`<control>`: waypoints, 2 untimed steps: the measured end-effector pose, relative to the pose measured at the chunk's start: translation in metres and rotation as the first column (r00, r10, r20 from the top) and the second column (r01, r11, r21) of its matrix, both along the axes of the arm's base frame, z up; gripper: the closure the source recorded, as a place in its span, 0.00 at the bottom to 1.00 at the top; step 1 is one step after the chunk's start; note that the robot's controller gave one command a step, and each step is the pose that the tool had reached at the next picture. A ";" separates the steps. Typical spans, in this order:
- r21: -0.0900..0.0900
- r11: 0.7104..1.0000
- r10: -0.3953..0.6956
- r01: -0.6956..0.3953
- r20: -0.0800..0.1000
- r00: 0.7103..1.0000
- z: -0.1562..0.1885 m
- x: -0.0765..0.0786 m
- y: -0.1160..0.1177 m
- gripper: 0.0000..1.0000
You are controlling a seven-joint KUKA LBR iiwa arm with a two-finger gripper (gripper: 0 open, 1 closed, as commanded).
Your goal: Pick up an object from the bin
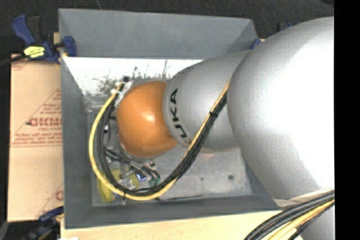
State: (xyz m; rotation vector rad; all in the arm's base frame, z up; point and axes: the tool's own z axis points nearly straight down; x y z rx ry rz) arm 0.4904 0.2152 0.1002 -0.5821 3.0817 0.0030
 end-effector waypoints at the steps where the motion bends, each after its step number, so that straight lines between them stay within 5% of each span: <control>1: -0.002 0.954 0.300 -0.300 0.030 0.953 -0.027 -0.009 0.015 0.00; 2: 0.002 0.983 0.181 -0.181 0.016 0.983 -0.027 -0.012 -0.004 1.00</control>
Offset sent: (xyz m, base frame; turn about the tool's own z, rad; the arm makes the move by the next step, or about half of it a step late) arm -0.0169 -0.0051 -0.0302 -0.1803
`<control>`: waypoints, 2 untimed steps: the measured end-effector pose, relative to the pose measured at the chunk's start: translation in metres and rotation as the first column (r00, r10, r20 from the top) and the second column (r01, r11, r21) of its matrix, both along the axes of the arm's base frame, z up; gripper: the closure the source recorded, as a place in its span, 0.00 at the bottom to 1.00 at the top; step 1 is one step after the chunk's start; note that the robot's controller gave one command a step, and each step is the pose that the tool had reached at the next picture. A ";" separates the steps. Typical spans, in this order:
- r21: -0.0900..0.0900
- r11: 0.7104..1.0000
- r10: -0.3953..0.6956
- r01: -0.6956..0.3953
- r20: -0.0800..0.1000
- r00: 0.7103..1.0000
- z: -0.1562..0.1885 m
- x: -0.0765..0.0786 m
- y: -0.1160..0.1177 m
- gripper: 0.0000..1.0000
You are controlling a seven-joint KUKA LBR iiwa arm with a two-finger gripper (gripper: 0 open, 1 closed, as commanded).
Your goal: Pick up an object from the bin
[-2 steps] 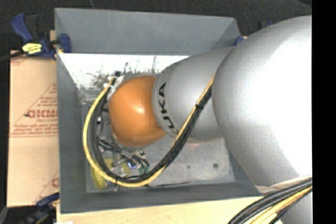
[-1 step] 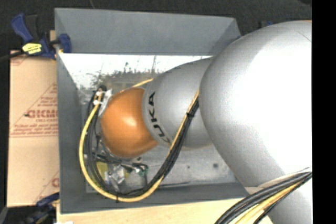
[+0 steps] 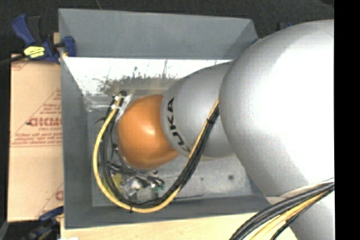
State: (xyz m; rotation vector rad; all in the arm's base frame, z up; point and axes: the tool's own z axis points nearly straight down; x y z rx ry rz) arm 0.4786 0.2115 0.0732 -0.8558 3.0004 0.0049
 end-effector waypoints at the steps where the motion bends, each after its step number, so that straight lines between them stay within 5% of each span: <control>1: 0.000 1.000 -0.002 0.002 0.000 1.000 0.000 0.000 0.000 1.00; 2: -0.003 1.000 -0.002 0.002 -0.006 1.000 0.011 -0.002 -0.001 1.00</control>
Offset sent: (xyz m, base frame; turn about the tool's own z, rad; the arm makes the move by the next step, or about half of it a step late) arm 0.0000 -0.0005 0.0391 0.0018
